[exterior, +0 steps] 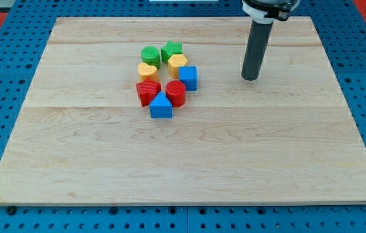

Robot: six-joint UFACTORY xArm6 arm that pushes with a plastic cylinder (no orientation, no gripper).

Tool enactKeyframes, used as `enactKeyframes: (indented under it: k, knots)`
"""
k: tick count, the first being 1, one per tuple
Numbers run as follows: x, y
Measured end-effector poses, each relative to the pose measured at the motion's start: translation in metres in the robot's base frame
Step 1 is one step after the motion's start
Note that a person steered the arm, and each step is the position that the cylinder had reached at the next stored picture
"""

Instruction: Nudge the blue cube a bit left

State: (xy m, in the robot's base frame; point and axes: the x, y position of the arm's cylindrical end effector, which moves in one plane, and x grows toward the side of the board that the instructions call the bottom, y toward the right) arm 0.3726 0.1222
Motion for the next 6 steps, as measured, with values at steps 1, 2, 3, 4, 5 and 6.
enactKeyframes:
  k: [1,2,3,4,5,6]
  knots:
    - [0.0,-0.001]
    - [0.0,-0.001]
    - [-0.004,-0.01]
    - [-0.004,-0.014]
    - [0.003,-0.041]
    - [0.031,-0.069]
